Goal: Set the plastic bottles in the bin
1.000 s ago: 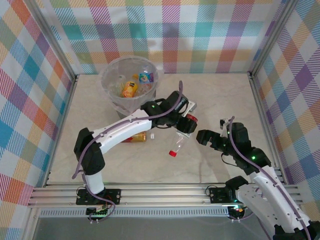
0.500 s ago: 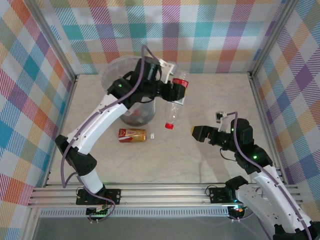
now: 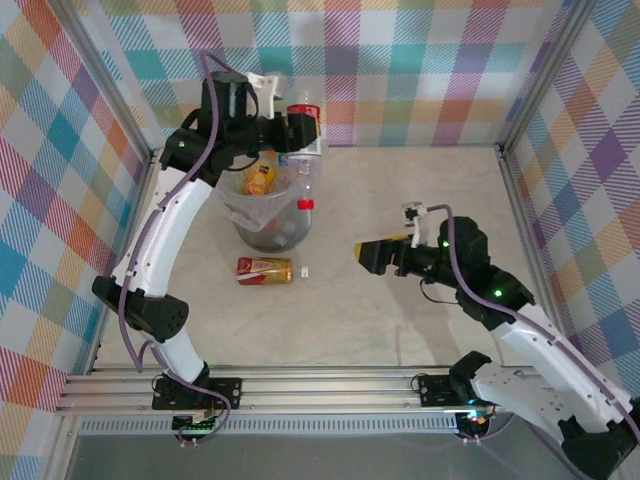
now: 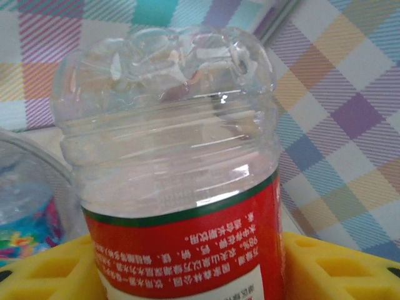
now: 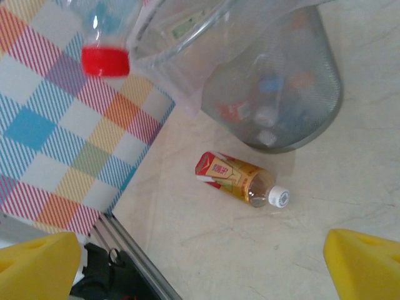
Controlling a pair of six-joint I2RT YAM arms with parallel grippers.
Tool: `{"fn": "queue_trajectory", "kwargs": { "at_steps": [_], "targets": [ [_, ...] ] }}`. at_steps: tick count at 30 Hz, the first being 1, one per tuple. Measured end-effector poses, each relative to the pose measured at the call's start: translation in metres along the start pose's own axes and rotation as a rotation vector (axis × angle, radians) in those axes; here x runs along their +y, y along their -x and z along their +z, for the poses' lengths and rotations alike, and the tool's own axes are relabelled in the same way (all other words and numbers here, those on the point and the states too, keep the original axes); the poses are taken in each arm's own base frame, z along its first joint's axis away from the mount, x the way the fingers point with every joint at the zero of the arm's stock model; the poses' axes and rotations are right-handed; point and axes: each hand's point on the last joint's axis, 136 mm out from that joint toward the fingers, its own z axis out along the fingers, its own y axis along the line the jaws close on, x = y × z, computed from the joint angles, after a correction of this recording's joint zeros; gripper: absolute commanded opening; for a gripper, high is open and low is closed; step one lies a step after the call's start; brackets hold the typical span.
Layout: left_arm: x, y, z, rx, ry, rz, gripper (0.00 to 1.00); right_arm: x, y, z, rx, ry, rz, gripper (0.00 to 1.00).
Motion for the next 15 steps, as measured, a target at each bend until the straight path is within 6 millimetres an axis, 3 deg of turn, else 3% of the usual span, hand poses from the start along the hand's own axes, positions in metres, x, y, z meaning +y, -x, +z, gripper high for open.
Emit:
{"fn": "queue_trajectory", "kwargs": {
  "at_steps": [6, 15],
  "targets": [
    [0.036, 0.014, -0.001, -0.032, 0.04, -0.061, 0.6, 0.02, -0.008, 0.028, 0.056, -0.005, -0.099, 1.0],
    [0.064, 0.045, -0.012, -0.138, 0.075, -0.077, 0.6, 0.046, -0.01, 0.046, 0.07, 0.02, -0.206, 1.0]
  ]
}}
